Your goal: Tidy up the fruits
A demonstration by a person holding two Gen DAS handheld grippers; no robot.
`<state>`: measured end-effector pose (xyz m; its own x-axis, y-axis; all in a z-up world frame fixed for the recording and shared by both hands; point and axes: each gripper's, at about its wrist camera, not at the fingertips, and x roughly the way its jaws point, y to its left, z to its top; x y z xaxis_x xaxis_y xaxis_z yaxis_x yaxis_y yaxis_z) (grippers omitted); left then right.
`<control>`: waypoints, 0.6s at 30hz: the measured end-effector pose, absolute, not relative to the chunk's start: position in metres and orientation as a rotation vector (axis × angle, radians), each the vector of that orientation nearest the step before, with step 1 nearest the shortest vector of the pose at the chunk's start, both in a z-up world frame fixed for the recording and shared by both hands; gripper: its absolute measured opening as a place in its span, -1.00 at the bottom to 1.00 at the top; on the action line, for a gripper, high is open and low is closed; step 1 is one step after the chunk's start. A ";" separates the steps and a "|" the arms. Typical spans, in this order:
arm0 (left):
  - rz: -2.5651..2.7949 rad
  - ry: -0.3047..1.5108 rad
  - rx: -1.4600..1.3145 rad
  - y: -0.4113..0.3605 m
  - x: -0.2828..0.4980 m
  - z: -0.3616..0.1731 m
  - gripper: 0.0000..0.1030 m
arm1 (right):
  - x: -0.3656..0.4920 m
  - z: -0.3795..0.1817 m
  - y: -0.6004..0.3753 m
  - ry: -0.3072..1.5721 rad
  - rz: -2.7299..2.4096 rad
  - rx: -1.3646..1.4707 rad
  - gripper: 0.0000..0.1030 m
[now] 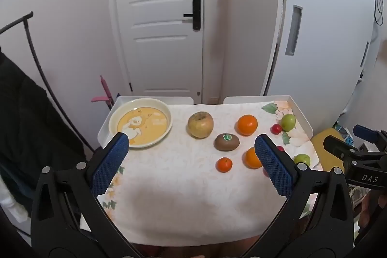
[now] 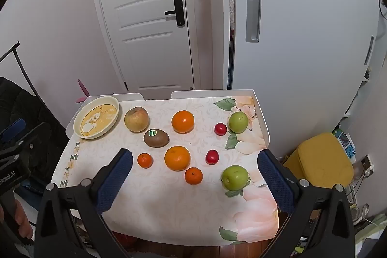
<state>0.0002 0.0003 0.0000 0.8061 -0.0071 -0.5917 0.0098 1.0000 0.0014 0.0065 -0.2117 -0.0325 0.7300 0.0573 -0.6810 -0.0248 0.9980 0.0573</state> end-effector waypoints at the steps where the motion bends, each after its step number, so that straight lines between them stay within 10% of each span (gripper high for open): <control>1: -0.007 0.630 0.007 0.000 0.000 0.000 1.00 | 0.006 -0.032 -0.211 0.746 0.045 0.042 1.00; 18: -0.016 0.611 0.009 0.001 0.001 0.004 1.00 | 0.004 -0.030 -0.209 0.739 0.047 0.040 1.00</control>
<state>0.0011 0.0014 0.0037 0.8190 -0.0121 -0.5736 0.0175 0.9998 0.0038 0.0038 -0.2095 -0.0303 0.7380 0.0572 -0.6723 -0.0286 0.9982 0.0534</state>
